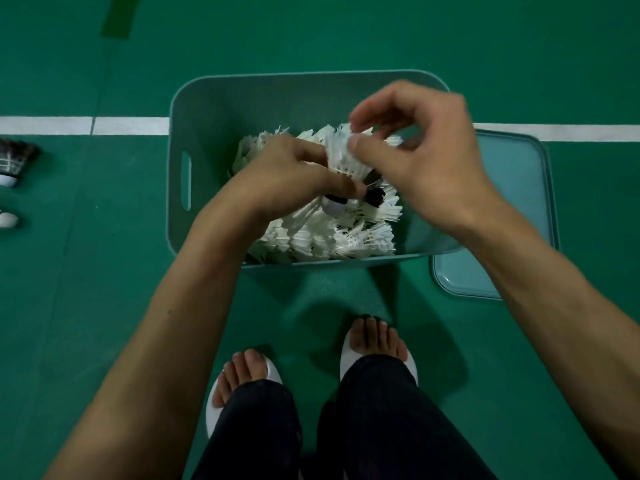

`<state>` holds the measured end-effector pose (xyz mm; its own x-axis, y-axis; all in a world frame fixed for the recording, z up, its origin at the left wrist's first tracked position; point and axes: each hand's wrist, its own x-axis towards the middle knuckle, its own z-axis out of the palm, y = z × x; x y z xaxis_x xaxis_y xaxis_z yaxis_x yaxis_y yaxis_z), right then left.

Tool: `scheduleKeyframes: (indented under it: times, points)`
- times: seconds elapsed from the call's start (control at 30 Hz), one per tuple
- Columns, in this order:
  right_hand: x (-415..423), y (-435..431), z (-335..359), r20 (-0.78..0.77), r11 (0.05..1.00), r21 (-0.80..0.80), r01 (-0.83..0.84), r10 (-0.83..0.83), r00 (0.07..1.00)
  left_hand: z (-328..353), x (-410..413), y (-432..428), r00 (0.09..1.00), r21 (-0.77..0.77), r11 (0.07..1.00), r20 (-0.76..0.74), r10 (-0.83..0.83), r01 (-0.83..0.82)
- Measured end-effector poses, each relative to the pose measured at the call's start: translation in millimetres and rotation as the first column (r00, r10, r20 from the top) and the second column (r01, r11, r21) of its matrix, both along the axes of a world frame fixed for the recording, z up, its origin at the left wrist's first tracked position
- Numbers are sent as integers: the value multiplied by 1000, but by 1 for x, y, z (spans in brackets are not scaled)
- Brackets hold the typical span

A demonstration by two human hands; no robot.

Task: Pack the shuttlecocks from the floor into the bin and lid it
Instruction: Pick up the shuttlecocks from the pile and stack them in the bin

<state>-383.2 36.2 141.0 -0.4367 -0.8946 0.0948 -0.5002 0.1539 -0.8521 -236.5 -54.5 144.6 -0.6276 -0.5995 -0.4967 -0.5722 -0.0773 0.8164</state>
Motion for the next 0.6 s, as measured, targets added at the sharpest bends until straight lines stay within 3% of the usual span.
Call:
scheduleKeyframes:
  times: [0.13,0.27,0.43,0.6]
  points:
    - [0,5,10,-250,993,101,-57,81,965,3,-8,3,997,-49,996,44,-69,71]
    - [-10,12,15,-193,958,286,-33,91,977,-2,-1,4,985,-60,995,160,-66,76]
    - [-9,20,-6,-177,855,496,151,-70,982,-17,15,-2,965,-241,955,152,213,-172]
    - [7,16,-30,-191,756,595,272,-195,962,-20,23,-5,929,-126,922,2,370,-367]
